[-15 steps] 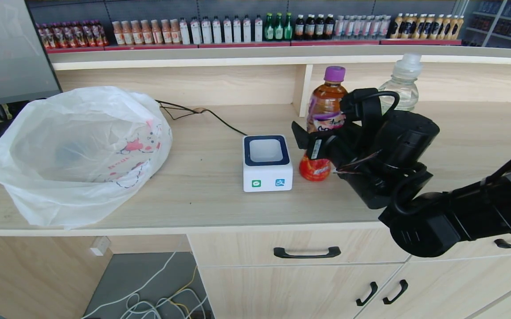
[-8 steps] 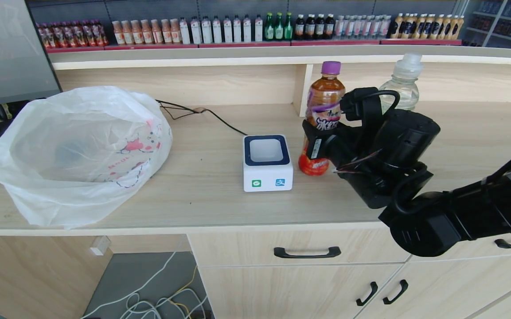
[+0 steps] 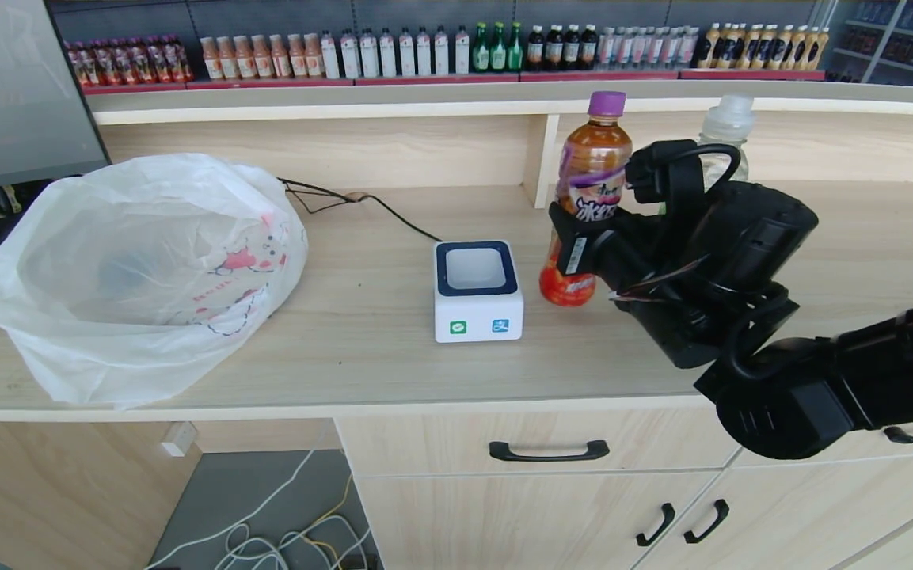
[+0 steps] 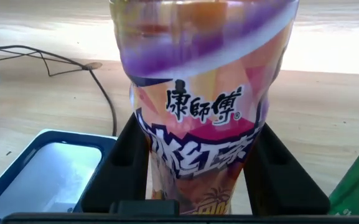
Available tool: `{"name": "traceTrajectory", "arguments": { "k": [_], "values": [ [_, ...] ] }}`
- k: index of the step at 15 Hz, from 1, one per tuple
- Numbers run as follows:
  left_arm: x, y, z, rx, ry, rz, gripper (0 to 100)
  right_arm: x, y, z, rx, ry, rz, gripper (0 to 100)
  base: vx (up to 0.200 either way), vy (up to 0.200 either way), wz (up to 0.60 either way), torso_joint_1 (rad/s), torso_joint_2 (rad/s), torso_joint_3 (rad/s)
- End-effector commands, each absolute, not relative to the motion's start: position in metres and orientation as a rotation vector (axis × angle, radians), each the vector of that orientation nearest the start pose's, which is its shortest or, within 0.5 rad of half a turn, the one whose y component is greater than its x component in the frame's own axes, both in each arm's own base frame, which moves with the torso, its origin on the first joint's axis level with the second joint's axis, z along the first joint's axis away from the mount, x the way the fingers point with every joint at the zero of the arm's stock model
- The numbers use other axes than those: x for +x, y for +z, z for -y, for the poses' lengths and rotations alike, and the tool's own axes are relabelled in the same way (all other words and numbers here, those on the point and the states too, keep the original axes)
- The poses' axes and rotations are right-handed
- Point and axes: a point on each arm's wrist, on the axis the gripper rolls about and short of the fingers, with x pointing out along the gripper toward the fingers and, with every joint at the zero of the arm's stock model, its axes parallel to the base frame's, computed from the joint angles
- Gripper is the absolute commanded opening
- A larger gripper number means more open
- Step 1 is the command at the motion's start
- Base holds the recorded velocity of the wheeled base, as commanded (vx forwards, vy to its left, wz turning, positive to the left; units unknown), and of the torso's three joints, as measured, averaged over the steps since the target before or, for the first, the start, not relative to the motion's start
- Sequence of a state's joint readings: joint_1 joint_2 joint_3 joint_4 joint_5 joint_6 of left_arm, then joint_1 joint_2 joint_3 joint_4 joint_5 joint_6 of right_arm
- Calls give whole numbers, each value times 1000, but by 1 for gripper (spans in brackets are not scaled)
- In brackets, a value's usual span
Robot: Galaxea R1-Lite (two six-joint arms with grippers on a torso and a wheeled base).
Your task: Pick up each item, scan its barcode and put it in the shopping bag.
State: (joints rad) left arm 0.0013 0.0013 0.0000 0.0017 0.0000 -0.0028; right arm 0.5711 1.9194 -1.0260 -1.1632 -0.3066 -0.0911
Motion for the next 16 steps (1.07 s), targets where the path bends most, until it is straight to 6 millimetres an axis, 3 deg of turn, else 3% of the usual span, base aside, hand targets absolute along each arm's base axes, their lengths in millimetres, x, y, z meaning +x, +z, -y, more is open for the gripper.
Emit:
{"name": "traceTrajectory", "arguments": {
  "k": [1, 5, 11, 13, 16],
  "values": [
    [-23, 75, 0, -3, 0, -3, 100, 304, 235, -190, 40, 254, 293, 0, 0, 0, 0, 0, 0, 0],
    [-23, 75, 0, -3, 2, -3, 100, 284, 246, -178, 32, 255, 312, 0, 0, 0, 0, 0, 0, 0],
    [-23, 75, 0, -3, 2, -3, 100, 221, 252, -164, 25, 337, 313, 0, 0, 0, 0, 0, 0, 0],
    [-23, 75, 0, -3, 2, -3, 100, 194, 252, -165, 94, 413, 301, 0, 0, 0, 0, 0, 0, 0],
    [-23, 75, 0, -3, 2, -3, 100, 163, 242, -141, 121, 434, 274, 0, 0, 0, 0, 0, 0, 0]
  ]
}}
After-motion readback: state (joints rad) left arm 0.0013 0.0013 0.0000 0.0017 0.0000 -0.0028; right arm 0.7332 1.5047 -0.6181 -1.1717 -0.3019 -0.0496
